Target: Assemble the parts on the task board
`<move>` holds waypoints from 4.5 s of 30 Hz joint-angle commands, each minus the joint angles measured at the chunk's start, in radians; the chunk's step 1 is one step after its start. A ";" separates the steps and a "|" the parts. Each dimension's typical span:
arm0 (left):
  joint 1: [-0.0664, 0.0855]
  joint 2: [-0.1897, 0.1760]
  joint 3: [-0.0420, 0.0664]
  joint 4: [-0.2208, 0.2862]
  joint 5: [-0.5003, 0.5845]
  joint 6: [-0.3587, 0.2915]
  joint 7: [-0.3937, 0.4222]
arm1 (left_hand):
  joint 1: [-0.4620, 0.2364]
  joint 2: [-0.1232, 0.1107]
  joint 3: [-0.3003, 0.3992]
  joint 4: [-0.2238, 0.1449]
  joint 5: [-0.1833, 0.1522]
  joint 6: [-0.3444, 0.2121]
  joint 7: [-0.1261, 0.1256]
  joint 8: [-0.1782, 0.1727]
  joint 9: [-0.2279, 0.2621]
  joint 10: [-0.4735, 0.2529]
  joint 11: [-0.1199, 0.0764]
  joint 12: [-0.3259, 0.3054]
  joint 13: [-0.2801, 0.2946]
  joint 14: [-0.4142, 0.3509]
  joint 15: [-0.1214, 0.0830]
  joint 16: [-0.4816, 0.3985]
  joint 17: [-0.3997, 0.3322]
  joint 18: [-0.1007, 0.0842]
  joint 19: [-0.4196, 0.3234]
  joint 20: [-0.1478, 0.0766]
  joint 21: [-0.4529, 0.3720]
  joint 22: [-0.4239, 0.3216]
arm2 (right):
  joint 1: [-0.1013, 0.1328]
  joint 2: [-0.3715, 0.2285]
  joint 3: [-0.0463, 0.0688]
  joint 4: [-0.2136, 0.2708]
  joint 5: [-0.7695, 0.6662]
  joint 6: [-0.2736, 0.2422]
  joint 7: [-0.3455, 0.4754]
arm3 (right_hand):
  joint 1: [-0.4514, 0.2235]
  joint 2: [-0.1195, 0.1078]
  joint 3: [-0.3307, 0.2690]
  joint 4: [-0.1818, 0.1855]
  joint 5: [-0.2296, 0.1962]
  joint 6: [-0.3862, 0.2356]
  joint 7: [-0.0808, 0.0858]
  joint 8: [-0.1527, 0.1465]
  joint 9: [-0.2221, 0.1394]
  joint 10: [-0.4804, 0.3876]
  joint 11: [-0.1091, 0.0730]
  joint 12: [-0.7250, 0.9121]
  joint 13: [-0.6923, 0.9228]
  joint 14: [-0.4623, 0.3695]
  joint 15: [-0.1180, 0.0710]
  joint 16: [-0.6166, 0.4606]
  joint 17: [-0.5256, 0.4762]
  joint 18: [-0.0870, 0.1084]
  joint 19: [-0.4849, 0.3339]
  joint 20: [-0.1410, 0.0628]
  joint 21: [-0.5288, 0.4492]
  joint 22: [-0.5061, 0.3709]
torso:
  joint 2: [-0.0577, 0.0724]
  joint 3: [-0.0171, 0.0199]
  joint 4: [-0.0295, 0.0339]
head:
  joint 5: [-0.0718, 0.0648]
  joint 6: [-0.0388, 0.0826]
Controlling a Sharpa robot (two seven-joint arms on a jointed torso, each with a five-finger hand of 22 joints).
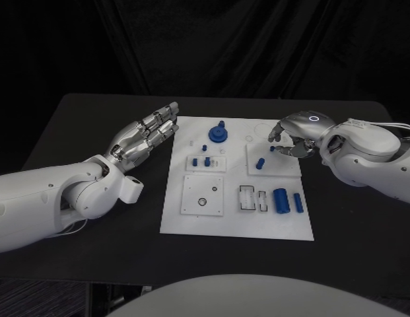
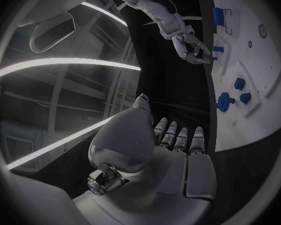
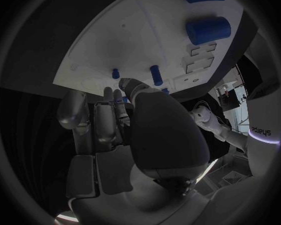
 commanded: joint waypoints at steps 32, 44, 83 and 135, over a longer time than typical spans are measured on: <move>-0.014 0.018 0.001 -0.033 0.003 0.044 0.189 | 0.075 0.006 0.021 -0.025 0.088 0.041 0.053 0.005 0.006 0.005 0.077 0.043 0.005 0.006 0.046 -0.001 0.002 0.016 0.001 0.064 -0.003 -0.001 | -0.036 0.050 0.001 -0.082 0.008 -0.030 0.010 | -0.022 -0.003 0.014 -0.012 0.012 0.058 -0.015 0.005 -0.003 0.095 -0.013 -0.029 -0.070 0.010 -0.001 -0.004 -0.024 -0.001 0.027 -0.004 0.013 0.137 | 0.008 0.0035 0.0020 | -0.015 0.000; -0.038 0.029 0.001 -0.046 0.003 0.054 0.179 | 0.079 0.009 0.026 -0.029 0.097 0.044 0.064 0.005 0.006 0.004 0.080 0.046 0.005 0.014 0.061 0.003 0.004 0.016 0.001 0.076 -0.003 -0.001 | -0.043 0.059 0.001 -0.084 0.008 -0.028 0.015 | -0.008 0.006 0.015 -0.036 0.020 0.103 -0.013 0.026 0.011 0.150 -0.028 -0.011 -0.071 0.013 -0.008 -0.004 -0.029 -0.001 0.033 -0.008 0.015 0.138 | 0.007 0.0016 -0.0005 | -0.016 0.000; -0.051 0.038 0.001 -0.070 0.003 0.067 0.135 | 0.090 0.010 0.043 -0.053 0.134 0.054 0.104 0.006 0.007 -0.001 0.083 0.052 0.005 0.033 0.096 0.014 0.010 0.017 0.001 0.113 -0.003 -0.001 | -0.072 0.081 0.005 -0.109 0.045 -0.096 0.038 | 0.027 0.041 0.033 -0.111 -0.030 0.183 -0.011 0.097 0.120 0.243 -0.051 0.003 -0.060 0.034 -0.029 -0.014 -0.041 -0.007 0.059 -0.030 0.036 0.146 | 0.009 0.0022 -0.0001 | -0.003 0.000; -0.056 0.051 0.001 -0.082 0.004 0.088 0.107 | 0.099 0.017 0.059 -0.069 0.143 0.054 0.119 0.007 0.008 -0.006 0.083 0.051 0.005 0.037 0.103 0.018 0.012 0.016 0.001 0.118 -0.003 -0.001 | -0.004 -0.011 0.014 0.037 0.091 -0.113 0.012 | 0.021 0.039 0.041 -0.112 -0.046 0.165 -0.009 0.087 0.133 0.248 -0.050 -0.010 -0.063 0.038 -0.028 -0.010 -0.036 -0.008 0.063 -0.030 0.040 0.148 | 0.009 0.0009 0.0007 | 0.003 0.000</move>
